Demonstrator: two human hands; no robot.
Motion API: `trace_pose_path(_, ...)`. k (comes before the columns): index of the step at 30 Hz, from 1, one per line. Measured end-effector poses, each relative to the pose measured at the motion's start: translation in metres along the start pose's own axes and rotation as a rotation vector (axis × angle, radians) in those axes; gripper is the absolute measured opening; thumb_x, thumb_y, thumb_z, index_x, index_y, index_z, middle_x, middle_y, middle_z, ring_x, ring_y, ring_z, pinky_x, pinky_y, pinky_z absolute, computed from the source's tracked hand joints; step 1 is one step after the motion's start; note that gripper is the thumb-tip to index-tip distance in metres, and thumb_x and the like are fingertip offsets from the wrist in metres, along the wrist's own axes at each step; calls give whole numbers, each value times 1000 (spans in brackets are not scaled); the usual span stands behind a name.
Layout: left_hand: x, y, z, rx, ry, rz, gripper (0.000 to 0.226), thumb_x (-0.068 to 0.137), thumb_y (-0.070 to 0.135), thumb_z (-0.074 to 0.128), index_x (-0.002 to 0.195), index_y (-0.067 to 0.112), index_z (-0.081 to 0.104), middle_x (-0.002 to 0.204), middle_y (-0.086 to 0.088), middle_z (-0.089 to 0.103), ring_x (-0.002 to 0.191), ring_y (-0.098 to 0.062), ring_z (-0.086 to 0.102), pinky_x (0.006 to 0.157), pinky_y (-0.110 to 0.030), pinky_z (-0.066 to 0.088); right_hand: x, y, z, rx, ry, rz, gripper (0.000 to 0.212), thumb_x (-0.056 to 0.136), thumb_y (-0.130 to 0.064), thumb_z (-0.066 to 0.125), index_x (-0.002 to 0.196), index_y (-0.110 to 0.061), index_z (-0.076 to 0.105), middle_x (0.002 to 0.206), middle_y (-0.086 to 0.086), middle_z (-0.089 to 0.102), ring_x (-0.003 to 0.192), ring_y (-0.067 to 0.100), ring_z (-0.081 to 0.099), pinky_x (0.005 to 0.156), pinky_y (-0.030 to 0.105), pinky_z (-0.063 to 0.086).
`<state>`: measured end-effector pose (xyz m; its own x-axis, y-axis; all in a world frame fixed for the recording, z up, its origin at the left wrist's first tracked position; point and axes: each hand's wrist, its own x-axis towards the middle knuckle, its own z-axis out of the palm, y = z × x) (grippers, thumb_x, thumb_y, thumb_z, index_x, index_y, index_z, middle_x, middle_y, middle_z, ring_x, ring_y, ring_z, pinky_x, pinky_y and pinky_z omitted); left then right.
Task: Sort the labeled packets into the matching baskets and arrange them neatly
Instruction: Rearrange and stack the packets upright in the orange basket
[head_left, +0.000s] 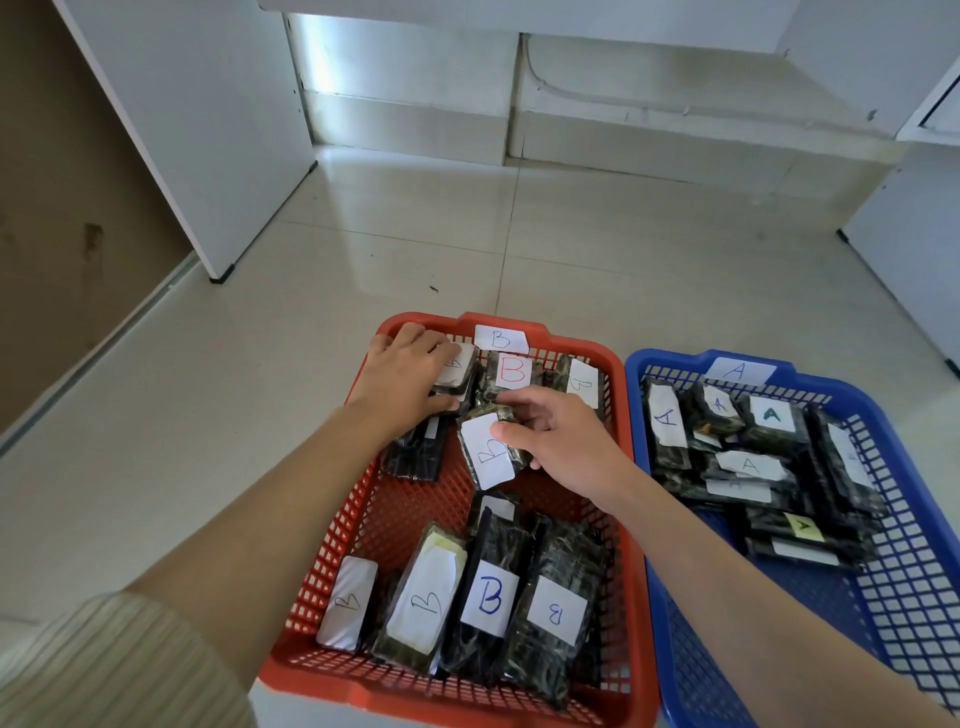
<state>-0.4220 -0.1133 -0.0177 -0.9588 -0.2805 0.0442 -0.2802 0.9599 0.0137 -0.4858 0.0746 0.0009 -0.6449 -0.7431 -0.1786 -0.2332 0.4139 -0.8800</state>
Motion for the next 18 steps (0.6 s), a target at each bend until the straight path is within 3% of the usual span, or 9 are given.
trace_pose_path(3, 8, -9, -6, -52, -86, 49, 75, 81, 45, 65, 144, 30, 29, 148, 10, 33, 135, -18, 20, 106, -41, 19, 2, 2, -3, -19, 10, -2, 35, 87, -23, 66, 121, -25, 57, 106, -2, 62, 76, 5, 57, 75, 23, 48)
trace_pose_path(7, 19, -16, -18, -53, -109, 100, 79, 75, 32, 72, 142, 36, 30, 141, 9, 42, 126, -17, 25, 95, -39, 23, 3, 4, -5, -10, 11, -17, 33, 87, -25, 66, 119, -27, 59, 103, -3, 62, 75, 4, 57, 76, 23, 48)
trace_pose_path(13, 26, -11, -18, -38, -144, 107, 82, 67, 47, 74, 139, 34, 36, 126, 3, 41, 120, -19, 25, 95, -39, 22, 4, 4, -1, -19, 11, -24, 32, 86, -26, 67, 117, -27, 60, 106, -1, 63, 79, 6, 58, 76, 26, 50)
trace_pose_path(18, 22, -4, -22, -230, 37, -61, 78, 61, 63, 62, 126, 20, 48, 116, 0, 47, 116, -19, 30, 88, -35, 23, 2, 2, -4, 1, 13, -37, 31, 86, -24, 66, 117, -26, 60, 105, -2, 62, 75, 4, 57, 72, 21, 47)
